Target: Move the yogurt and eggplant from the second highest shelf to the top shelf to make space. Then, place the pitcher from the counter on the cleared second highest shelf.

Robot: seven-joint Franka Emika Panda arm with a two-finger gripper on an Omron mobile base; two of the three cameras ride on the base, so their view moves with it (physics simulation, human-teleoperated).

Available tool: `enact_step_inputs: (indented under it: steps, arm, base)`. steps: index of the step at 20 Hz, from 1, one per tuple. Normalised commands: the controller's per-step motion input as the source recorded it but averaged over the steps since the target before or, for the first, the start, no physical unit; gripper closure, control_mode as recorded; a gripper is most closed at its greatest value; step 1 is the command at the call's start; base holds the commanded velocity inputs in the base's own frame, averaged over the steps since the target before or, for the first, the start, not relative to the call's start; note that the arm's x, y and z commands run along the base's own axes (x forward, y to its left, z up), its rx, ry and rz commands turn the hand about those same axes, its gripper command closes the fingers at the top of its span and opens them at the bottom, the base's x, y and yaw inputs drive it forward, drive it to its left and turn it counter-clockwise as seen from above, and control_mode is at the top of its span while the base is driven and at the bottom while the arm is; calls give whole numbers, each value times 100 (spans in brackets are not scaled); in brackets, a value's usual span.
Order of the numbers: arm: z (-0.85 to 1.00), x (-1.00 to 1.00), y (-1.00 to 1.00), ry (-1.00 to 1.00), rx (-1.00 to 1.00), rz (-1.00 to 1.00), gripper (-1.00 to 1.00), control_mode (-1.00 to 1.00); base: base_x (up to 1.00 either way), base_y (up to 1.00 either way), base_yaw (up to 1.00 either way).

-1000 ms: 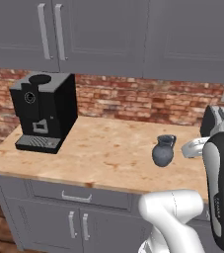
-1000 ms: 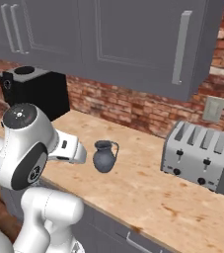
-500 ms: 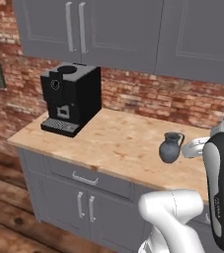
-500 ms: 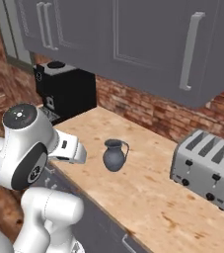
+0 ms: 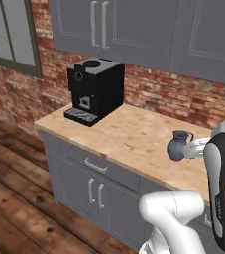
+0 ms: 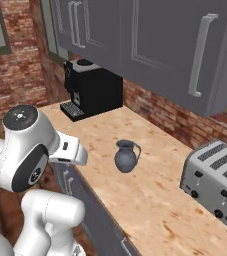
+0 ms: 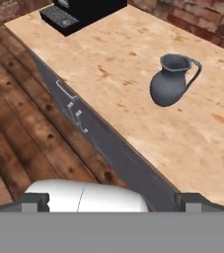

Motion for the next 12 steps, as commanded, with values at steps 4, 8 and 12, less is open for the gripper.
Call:
enact_step_inputs:
  steps: [4, 8, 12]
  arm:
    - [0, 0, 0, 0, 0, 0, -100, 100]
    - [-4, 0, -6, -1, 0, 2, -100, -100]
    - [0, 0, 0, -1, 0, 0, -100, -100]
  base:
    - [-2, -79, 28]
    - [0, -41, 11]
    - [0, 0, 0]
